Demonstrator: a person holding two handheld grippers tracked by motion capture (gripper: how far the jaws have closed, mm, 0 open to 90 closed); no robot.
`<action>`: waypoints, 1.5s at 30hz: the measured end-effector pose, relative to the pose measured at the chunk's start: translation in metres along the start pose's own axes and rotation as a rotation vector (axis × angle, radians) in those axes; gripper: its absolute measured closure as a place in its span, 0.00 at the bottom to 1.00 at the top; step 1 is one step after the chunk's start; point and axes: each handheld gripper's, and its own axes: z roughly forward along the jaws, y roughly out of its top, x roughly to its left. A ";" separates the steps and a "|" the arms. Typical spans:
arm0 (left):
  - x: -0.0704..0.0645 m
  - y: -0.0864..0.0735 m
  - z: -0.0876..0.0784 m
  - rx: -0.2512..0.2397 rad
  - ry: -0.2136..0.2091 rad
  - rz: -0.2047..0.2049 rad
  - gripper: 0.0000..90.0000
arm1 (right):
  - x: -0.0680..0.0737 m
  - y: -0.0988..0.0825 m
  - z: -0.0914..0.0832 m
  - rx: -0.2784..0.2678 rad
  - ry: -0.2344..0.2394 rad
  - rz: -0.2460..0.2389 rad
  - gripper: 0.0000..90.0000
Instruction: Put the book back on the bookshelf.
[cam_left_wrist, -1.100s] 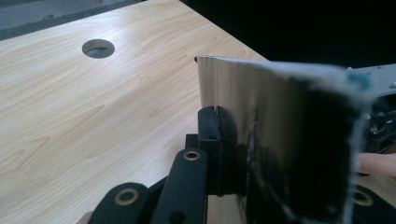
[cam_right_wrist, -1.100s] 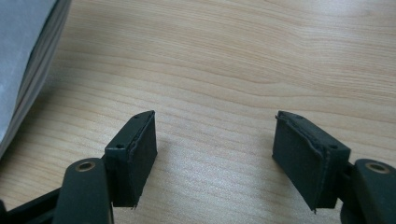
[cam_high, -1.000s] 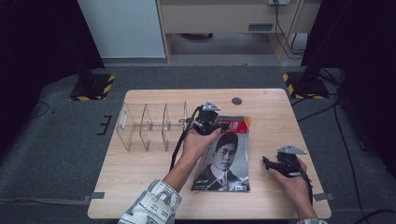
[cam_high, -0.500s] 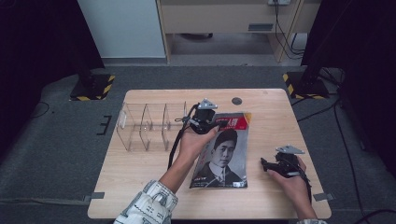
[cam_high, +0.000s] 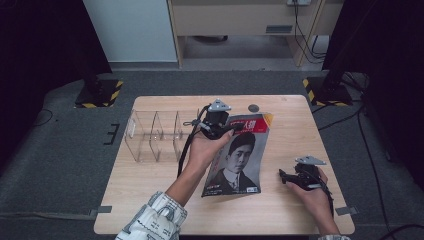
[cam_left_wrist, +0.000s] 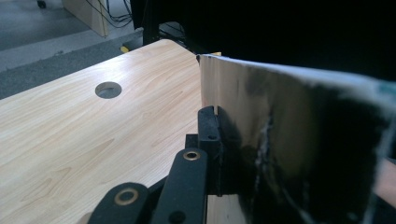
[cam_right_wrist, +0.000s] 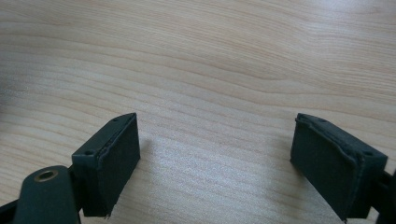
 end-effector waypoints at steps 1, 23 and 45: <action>-0.001 0.001 -0.002 -0.003 0.000 -0.002 0.96 | 0.000 0.000 0.000 0.000 0.001 -0.001 0.18; -0.001 0.018 -0.030 -0.026 0.020 0.008 0.96 | 0.002 0.000 0.000 -0.004 0.008 0.002 0.18; 0.004 0.024 -0.052 -0.053 0.038 -0.003 0.96 | 0.004 0.000 0.000 -0.004 0.016 -0.005 0.18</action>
